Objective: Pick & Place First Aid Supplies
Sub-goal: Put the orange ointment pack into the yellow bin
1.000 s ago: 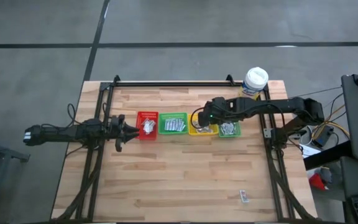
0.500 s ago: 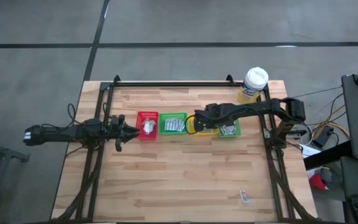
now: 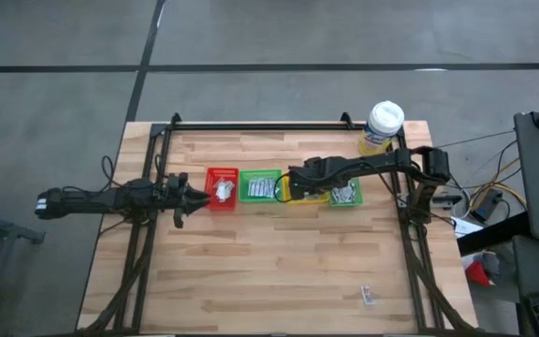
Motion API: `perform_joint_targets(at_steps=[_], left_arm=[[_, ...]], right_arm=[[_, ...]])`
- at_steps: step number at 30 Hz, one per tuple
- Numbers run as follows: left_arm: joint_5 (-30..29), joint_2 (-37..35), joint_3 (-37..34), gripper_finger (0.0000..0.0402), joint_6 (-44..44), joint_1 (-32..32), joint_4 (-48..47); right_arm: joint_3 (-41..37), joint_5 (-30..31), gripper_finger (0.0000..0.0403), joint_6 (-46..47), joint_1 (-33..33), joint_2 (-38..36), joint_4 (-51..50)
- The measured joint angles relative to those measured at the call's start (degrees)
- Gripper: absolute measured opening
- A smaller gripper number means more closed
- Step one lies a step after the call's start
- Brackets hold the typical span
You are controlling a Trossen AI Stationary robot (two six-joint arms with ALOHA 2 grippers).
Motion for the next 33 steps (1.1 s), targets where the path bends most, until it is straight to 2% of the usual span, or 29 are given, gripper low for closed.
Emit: perform_joint_targets(at_steps=[10, 16, 19, 26, 33], left_arm=[[0.0, 0.0, 0.0, 0.0113, -0.02, 0.0, 0.02], [-0.01, 0.0, 0.0, 0.0113, -0.02, 0.0, 0.04], [-0.02, 0.0, 0.0, 0.0113, -0.02, 0.0, 0.04], [-0.02, 0.0, 0.0, 0.0113, -0.02, 0.0, 0.07], [-0.02, 0.0, 0.0, 0.0113, 0.0, 0.0, 0.07]], right_arm=[[0.0, -1.82, 0.0014, -3.45, -0.02, -0.11, 0.81], [0.0, -1.85, 0.0053, -1.78, -0.07, -0.13, 1.01], [0.15, -1.86, 0.0077, -4.82, -0.07, -0.13, 0.77], [3.46, -1.41, 0.0106, -8.41, -0.07, -1.5, -0.96], [9.37, -4.45, 0.01, -13.27, 1.5, -4.38, -2.49]])
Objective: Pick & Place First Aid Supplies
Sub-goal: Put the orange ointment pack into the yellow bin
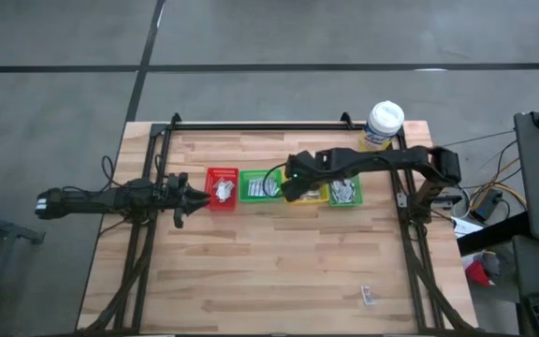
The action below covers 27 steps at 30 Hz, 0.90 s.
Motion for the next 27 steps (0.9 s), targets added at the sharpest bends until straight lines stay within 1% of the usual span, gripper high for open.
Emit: perform_joint_targets(at_steps=[4, 7, 11, 14, 18, 23, 27], left_arm=[[0.0, 0.02, 0.0, 0.0113, 0.22, 0.0, -0.03], [0.0, 0.02, 0.0, 0.0113, 0.55, 0.0, -0.04], [0.01, 0.04, 0.0, 0.0113, 0.55, 0.0, -0.06], [0.02, 0.05, 0.0, 0.0113, 0.57, 0.0, -0.07], [0.02, 0.15, 0.0, 0.0113, 0.92, 0.0, -0.09], [0.04, 0.28, 0.0, 0.0113, 1.72, 0.0, -0.11], [0.05, 0.31, 0.02, 0.0113, 1.73, 0.0, -0.16]], right_arm=[[2.56, -7.8, 0.0092, -7.51, 2.61, -1.65, 0.01], [3.81, -13.66, 0.0086, -11.01, 4.93, -2.55, -0.07], [4.13, -18.06, 0.0078, -13.88, 9.2, -3.83, -0.15], [4.03, -19.89, 0.0072, -15.62, 13.04, -4.49, -1.24], [3.96, -20.13, 0.0068, -15.84, 18.89, -4.65, -5.57], [3.75, -20.08, 0.0074, -15.76, 26.78, -4.63, -10.7], [2.97, -20.06, 0.008, -14.17, 33.3, -4.63, -11.14]])
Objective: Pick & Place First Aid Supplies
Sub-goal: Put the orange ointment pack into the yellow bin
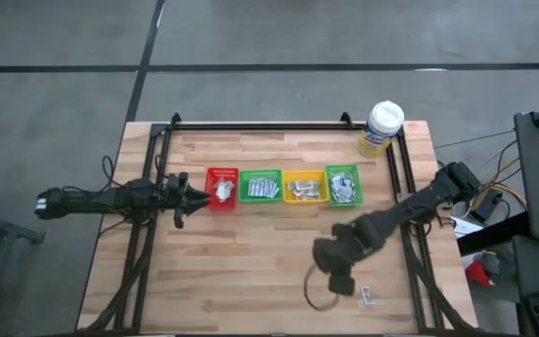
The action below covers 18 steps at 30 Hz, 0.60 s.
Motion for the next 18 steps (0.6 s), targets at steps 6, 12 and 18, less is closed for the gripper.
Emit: perform_joint_targets(at_steps=[6, 12, 18], left_arm=[[0.02, 0.02, 0.0, 0.0113, 0.0, 0.0, -0.06], [0.02, 0.02, 0.0, 0.0113, 0.0, 0.0, -0.1], [0.02, 0.04, 0.0, 0.0113, -0.01, 0.0, -0.11]], right_arm=[[-0.41, 0.07, 0.0086, 5.76, 8.64, 0.09, 0.05], [-0.45, 0.14, 0.0081, 12.92, 15.51, 0.18, 0.03], [-1.12, 0.21, 0.0066, 17.75, 20.22, 0.37, 0.21]])
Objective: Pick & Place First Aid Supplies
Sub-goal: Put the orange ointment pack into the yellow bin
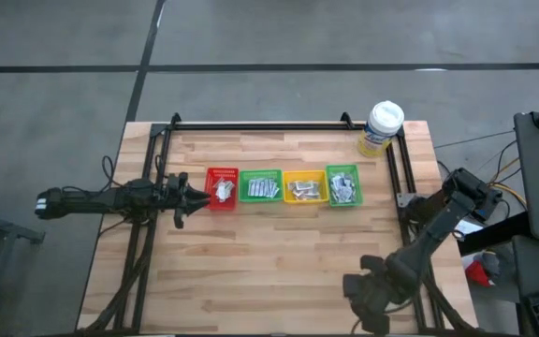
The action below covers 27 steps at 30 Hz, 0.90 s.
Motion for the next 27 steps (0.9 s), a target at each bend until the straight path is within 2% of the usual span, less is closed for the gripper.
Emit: perform_joint_targets(at_steps=[7, 11, 17, 23, 27], left_arm=[[0.0, 0.0, 0.0, 0.0113, -0.08, 0.0, -0.02], [0.0, 0.0, 0.0, 0.0113, -0.1, 0.0, -0.02], [0.0, 0.0, 0.0, 0.0113, -0.12, 0.0, -0.04], [-0.01, 0.0, 0.0, 0.0113, -0.08, 0.0, -0.04], [-0.01, 0.0, 0.0, 0.0113, -0.06, 0.0, -0.04]], right_arm=[[-1.95, 0.42, 0.0066, 2.03, 3.17, 0.0, 0.0], [-4.46, 2.5, 0.0064, 3.91, 3.14, 0.0, -0.01], [-8.35, 2.53, 0.007, 5.13, 2.94, 0.0, 0.48], [-11.26, 1.64, 0.0093, 10.68, 2.94, 0.0, 3.87], [-12.91, -1.36, 0.0114, 19.11, 2.94, 0.0, 9.48]])
